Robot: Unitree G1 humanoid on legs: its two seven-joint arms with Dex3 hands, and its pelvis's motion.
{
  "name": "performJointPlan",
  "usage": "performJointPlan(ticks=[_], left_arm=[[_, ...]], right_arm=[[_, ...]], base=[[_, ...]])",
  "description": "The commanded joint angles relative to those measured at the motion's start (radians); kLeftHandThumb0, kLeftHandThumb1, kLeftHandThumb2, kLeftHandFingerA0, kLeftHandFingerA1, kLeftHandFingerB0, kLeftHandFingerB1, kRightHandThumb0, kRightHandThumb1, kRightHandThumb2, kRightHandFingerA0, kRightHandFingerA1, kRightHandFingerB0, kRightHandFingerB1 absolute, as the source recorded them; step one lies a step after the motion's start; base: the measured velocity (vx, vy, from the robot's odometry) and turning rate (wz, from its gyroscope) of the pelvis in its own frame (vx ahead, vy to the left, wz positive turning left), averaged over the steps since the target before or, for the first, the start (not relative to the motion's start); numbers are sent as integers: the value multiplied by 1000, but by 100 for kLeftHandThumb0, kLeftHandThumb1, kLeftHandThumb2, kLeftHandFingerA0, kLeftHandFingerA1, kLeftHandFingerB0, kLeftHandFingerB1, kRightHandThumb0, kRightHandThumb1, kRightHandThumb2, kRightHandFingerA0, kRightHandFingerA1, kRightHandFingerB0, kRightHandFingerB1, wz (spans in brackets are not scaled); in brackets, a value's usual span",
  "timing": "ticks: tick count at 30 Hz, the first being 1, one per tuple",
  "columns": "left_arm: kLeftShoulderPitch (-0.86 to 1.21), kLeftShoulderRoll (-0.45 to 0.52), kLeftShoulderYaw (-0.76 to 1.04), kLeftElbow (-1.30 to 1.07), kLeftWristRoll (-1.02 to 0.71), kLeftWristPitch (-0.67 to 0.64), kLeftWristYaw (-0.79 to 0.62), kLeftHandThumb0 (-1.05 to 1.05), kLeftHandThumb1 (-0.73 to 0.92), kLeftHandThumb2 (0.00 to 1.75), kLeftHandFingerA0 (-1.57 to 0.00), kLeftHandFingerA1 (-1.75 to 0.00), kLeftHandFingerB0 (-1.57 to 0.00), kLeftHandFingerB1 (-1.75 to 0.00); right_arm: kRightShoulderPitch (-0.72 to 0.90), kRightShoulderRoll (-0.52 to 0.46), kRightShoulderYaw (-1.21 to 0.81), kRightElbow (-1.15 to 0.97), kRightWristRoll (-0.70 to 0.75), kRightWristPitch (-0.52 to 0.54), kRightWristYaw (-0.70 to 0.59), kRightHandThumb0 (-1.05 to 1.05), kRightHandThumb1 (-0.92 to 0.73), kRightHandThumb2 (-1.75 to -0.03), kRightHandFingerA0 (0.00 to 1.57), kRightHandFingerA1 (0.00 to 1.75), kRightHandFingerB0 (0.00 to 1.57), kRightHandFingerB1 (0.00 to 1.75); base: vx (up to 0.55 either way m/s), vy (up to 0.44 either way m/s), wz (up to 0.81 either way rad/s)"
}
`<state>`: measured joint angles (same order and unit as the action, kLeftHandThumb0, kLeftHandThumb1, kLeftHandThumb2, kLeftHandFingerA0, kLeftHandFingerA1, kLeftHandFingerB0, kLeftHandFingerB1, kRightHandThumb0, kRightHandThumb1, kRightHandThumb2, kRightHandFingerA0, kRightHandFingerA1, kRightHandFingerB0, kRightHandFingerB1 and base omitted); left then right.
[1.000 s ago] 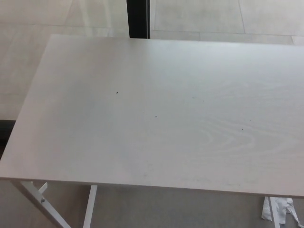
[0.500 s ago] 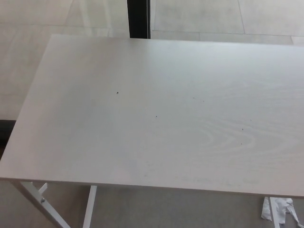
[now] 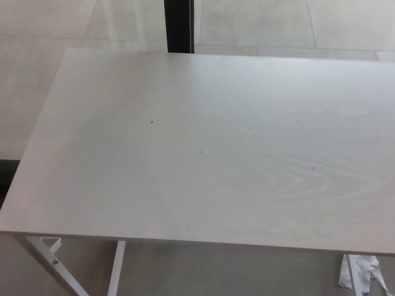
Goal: The robot uses both its hands to grab the left and right ends of a football kept in the middle of the desk infront of it, lifts it up and places it in the palm of a person
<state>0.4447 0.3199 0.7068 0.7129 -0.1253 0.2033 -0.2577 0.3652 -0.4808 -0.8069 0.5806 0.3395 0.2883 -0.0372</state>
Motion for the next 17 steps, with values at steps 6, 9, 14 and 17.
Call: performJointPlan(ticks=[6, 9, 14, 17], left_arm=[[2, 89, -105, 23, 30, -269, -56, -74, 70, 62, -45, -62, -48, -40], [7, 84, -106, 14, 6, -260, -63, -72, 71, 61, -44, -65, -42, -41], [-13, 73, -91, 62, -42, -264, -77, -83, 59, 100, -37, -69, -34, -52], [-19, 73, -80, 71, -67, -256, -96, -80, 70, 62, -21, -72, -32, -44]], right_arm=[[51, -145, 142, 118, -92, -260, 257, -77, -51, -90, 2, 56, 0, 34], [57, -156, 152, 120, -84, -271, 275, -39, -44, -101, 2, 54, 0, 52], [61, -170, 154, 156, -75, -314, 288, -41, -37, -98, 1, 54, 0, 52], [59, -177, 160, 170, -73, -335, 318, -82, -56, -95, 10, 61, 3, 30]], base=[[0, 0, 0], [0, 0, 0], [0, 0, 0], [0, 0, 0]])
